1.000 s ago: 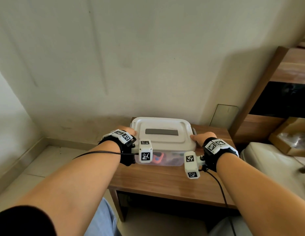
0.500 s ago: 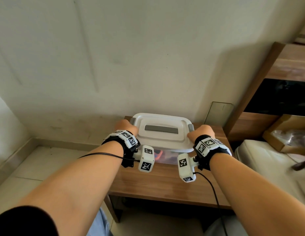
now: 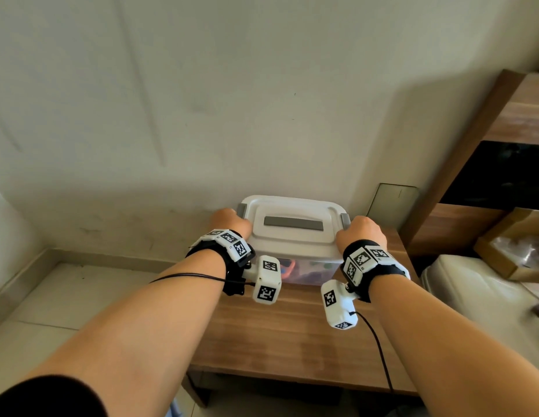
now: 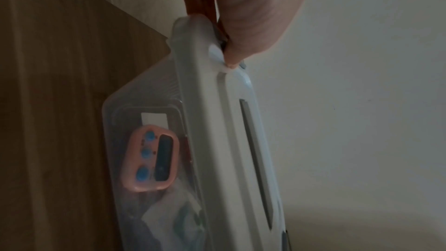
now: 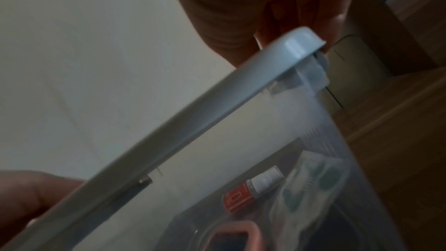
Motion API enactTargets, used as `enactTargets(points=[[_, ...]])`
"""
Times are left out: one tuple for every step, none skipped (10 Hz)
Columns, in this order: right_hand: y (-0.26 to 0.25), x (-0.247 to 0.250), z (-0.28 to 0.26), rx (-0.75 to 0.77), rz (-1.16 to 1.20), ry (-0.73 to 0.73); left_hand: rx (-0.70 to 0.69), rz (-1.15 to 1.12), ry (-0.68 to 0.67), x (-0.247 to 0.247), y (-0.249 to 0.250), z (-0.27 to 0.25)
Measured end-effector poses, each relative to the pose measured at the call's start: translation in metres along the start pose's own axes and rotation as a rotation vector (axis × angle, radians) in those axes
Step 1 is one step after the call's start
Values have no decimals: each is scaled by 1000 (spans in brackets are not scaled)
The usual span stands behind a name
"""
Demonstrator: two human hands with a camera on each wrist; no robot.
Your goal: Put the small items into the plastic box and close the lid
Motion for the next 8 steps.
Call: enactTargets(points=[[-3,-2,12,2,-36,7,-36,26,18,-5,7,10],[-6,-4,24,-2,-38,16,-47,28,26,-8,11,20],[-7,-5,33,0,-25,15,-49,23,20,-10,15,27],[-5,-7,38,-14,-3,3,-41,33,7,-12,17,30],[-2,-8,38,-23,46,-4,-60,76,6,-13,18,31],[3,-10,37,-27,125,-55,-47,105,3,-13,15,26],[7,-11,33,-29,176,-96,1,87,27,-11,9,21],[6,1,21,-38,219,-61,18,46,59,4,15,7]])
Point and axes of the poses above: each hand's wrist, its own z-axis towards the middle knuckle, its own x-axis out of the back of the hand, y = z × x, the point moved 9 cm from there along z, towards the middle knuckle, and after that the axes turned 4 degrees about y, right-handed, at the moved point
